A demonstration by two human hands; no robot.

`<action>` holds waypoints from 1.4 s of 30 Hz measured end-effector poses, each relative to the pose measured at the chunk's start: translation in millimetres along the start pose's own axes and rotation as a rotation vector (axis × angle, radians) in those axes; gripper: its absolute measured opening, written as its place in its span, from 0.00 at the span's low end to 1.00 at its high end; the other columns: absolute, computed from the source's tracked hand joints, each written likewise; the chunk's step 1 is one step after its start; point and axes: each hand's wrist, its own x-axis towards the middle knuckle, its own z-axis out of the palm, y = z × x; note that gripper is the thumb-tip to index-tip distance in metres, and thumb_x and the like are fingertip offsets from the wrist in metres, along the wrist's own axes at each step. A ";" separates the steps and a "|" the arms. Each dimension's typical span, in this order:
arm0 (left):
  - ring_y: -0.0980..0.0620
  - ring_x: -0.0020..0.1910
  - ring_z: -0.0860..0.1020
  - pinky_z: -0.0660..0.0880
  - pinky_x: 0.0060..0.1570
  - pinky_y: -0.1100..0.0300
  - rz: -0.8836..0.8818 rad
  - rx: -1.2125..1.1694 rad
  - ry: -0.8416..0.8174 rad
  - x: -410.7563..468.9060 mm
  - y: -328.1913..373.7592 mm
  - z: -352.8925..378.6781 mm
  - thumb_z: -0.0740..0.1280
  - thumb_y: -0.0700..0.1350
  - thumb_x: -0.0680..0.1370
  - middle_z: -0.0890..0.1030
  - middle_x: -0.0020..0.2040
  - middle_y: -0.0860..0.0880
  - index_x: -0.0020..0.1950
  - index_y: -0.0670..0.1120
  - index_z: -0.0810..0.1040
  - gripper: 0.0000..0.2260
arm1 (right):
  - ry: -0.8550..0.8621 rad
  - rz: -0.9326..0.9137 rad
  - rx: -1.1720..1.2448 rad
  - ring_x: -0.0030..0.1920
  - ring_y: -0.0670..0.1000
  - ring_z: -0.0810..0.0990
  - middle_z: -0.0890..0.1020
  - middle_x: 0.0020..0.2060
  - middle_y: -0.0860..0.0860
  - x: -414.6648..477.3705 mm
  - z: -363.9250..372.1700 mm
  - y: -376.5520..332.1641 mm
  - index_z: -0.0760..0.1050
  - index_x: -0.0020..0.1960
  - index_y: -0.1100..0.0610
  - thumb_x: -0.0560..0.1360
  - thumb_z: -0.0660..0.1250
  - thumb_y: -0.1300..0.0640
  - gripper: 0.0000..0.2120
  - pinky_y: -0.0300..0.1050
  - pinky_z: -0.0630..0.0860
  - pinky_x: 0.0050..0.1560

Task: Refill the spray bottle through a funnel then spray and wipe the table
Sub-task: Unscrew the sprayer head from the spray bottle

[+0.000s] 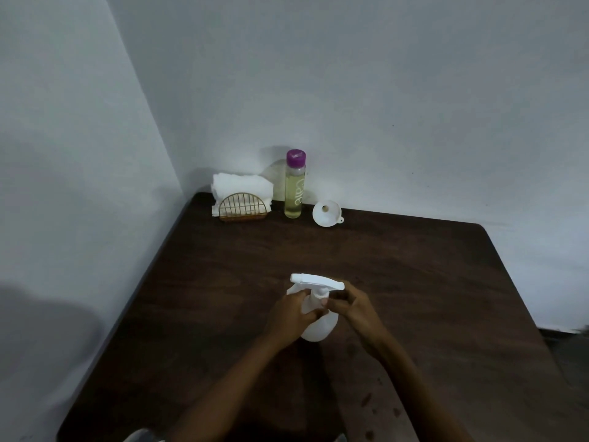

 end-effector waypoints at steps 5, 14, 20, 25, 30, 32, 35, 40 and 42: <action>0.53 0.56 0.77 0.69 0.47 0.65 0.000 -0.003 0.012 -1.5 2.3 -1.4 0.66 0.51 0.76 0.79 0.57 0.48 0.59 0.43 0.75 0.16 | 0.103 -0.103 0.007 0.50 0.53 0.81 0.82 0.49 0.56 0.2 12.4 -3.7 0.73 0.53 0.58 0.67 0.74 0.67 0.18 0.47 0.79 0.50; 0.53 0.56 0.77 0.73 0.53 0.60 0.009 -0.014 -0.006 -0.4 -0.4 -1.0 0.67 0.51 0.75 0.79 0.57 0.48 0.60 0.45 0.75 0.17 | -0.005 -0.029 -0.040 0.58 0.47 0.77 0.79 0.57 0.49 -3.0 2.7 2.8 0.73 0.60 0.49 0.73 0.69 0.54 0.16 0.44 0.75 0.57; 0.52 0.55 0.77 0.74 0.52 0.60 0.009 -0.002 0.009 -1.5 0.4 -0.8 0.67 0.52 0.75 0.80 0.56 0.48 0.59 0.44 0.75 0.17 | 0.114 -0.070 -0.003 0.50 0.44 0.80 0.81 0.51 0.51 -2.3 13.6 -5.9 0.73 0.57 0.57 0.69 0.73 0.62 0.18 0.37 0.77 0.49; 0.52 0.56 0.76 0.73 0.53 0.61 0.017 -0.004 -0.001 -0.5 -0.5 0.0 0.67 0.51 0.75 0.79 0.57 0.48 0.59 0.45 0.75 0.16 | 0.056 -0.018 -0.013 0.55 0.47 0.79 0.80 0.55 0.50 -4.5 7.6 -2.0 0.74 0.61 0.56 0.73 0.69 0.58 0.17 0.37 0.76 0.50; 0.52 0.56 0.77 0.72 0.50 0.63 0.005 0.000 0.005 -0.8 -1.1 0.5 0.67 0.52 0.75 0.80 0.56 0.48 0.58 0.44 0.76 0.16 | 0.060 -0.020 0.007 0.54 0.46 0.78 0.80 0.53 0.46 -7.7 10.3 -6.0 0.74 0.61 0.55 0.72 0.70 0.61 0.18 0.33 0.75 0.46; 0.52 0.54 0.78 0.72 0.48 0.64 0.006 -0.003 0.012 -1.4 -1.3 -0.1 0.67 0.52 0.75 0.80 0.55 0.48 0.57 0.44 0.76 0.16 | 0.096 -0.058 -0.010 0.54 0.46 0.79 0.80 0.53 0.47 -6.0 13.7 -7.1 0.73 0.61 0.54 0.69 0.73 0.63 0.22 0.39 0.77 0.52; 0.52 0.56 0.77 0.73 0.50 0.61 0.006 -0.014 0.005 -2.5 -0.7 -0.7 0.66 0.52 0.75 0.79 0.57 0.48 0.58 0.44 0.76 0.16 | 0.131 -0.085 -0.037 0.52 0.51 0.80 0.81 0.51 0.53 -2.6 16.5 -4.0 0.73 0.58 0.59 0.67 0.74 0.65 0.21 0.47 0.78 0.53; 0.52 0.58 0.76 0.74 0.55 0.58 -0.002 -0.019 -0.010 -2.2 -1.6 0.4 0.67 0.53 0.75 0.78 0.59 0.48 0.60 0.45 0.75 0.18 | 0.151 -0.093 -0.055 0.53 0.51 0.81 0.81 0.52 0.55 0.8 14.3 -4.0 0.75 0.56 0.61 0.67 0.75 0.63 0.20 0.49 0.78 0.54; 0.52 0.57 0.76 0.74 0.55 0.58 -0.003 -0.032 -0.009 -1.8 -2.6 1.3 0.67 0.53 0.74 0.79 0.58 0.49 0.60 0.46 0.75 0.18 | 0.150 -0.096 -0.049 0.52 0.50 0.81 0.82 0.51 0.55 0.4 12.7 -6.7 0.75 0.55 0.60 0.67 0.75 0.63 0.19 0.47 0.79 0.53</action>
